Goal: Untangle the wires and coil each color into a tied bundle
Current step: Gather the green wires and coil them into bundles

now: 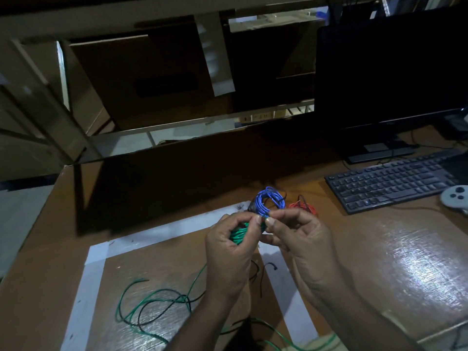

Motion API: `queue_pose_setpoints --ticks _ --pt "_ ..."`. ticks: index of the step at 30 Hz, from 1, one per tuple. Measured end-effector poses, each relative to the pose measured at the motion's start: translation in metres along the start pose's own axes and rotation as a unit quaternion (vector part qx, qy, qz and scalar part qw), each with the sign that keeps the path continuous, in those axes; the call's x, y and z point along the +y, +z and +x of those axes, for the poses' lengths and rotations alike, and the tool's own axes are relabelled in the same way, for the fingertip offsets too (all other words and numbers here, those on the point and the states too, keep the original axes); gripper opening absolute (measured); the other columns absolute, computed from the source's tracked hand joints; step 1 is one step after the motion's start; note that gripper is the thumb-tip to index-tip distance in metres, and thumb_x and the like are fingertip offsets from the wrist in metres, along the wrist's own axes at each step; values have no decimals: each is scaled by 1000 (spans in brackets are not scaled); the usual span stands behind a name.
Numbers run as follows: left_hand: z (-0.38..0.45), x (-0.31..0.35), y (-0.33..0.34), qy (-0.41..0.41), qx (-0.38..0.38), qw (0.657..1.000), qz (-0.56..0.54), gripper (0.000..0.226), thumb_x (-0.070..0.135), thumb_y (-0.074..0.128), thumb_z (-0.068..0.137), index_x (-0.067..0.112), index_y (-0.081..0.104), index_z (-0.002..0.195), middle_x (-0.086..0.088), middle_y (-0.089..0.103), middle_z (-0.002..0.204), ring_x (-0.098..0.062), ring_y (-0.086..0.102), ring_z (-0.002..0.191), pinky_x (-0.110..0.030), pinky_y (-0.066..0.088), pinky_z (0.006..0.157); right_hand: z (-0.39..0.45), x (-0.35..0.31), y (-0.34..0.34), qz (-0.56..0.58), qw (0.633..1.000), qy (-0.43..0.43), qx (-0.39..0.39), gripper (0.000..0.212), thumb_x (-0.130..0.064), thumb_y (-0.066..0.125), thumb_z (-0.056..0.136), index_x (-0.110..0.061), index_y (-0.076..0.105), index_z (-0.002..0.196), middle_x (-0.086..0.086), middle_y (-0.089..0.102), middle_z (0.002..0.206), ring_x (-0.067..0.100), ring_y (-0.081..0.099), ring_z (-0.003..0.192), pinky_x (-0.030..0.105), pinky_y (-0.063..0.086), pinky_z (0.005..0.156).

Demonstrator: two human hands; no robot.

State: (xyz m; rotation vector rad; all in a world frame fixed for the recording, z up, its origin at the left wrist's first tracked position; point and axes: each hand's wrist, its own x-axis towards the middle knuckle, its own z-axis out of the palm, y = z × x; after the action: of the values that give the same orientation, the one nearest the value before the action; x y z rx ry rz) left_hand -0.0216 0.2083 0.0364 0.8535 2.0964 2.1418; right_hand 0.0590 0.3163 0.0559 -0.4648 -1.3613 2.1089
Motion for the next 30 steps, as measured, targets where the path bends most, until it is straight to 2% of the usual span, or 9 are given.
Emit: queue_pose_setpoints --ticks 4,9,15,20,24,27,30 --pt "0 1 -1 0 -2 1000 4 15 31 68 95 19 78 94 -7 73 87 -35 72 79 -59 58 69 0 1 -1 -2 1000 1 -2 10 -7 76 80 -13 77 88 21 75 103 41 73 97 46 61 80" --pt "0 6 0 15 9 1000 21 16 34 68 92 22 78 90 -3 72 84 -26 70 78 -54 56 68 0 0 -1 0 1000 1 0 10 -7 75 80 -12 76 89 21 74 105 40 73 97 45 61 79" --pt "0 2 -2 6 -1 1000 10 13 32 68 94 23 78 91 -6 73 85 -32 72 78 -58 58 69 -1 0 0 -9 1000 -3 -11 12 -4 74 82 -15 77 86 20 75 102 40 73 97 46 60 80" --pt "-2 5 -1 17 6 999 28 14 34 68 92 24 77 88 -1 72 83 -27 71 78 -54 57 68 -2 -2 -1 -46 999 -23 -15 18 -2 74 84 -20 77 83 16 76 97 34 75 93 44 61 79" --pt "-4 2 -4 7 -5 1000 15 15 32 69 94 20 78 91 -6 73 86 -29 72 79 -56 58 70 -4 -1 -1 -101 994 -52 -7 12 -9 78 82 -21 76 84 12 77 91 31 76 83 41 62 75" --pt "-5 1 -5 0 -2 1000 4 14 32 70 93 20 78 91 -8 74 87 -30 73 80 -57 58 72 -6 0 -1 -100 994 -45 -14 9 -13 78 80 -20 76 85 13 77 94 31 76 86 43 62 76" --pt "-5 2 -5 0 -1 1000 7 17 34 69 93 20 78 91 -8 74 86 -28 73 79 -55 59 71 -7 0 -1 -97 994 -52 -18 12 -8 77 83 -20 76 84 14 76 93 31 75 87 38 62 74"
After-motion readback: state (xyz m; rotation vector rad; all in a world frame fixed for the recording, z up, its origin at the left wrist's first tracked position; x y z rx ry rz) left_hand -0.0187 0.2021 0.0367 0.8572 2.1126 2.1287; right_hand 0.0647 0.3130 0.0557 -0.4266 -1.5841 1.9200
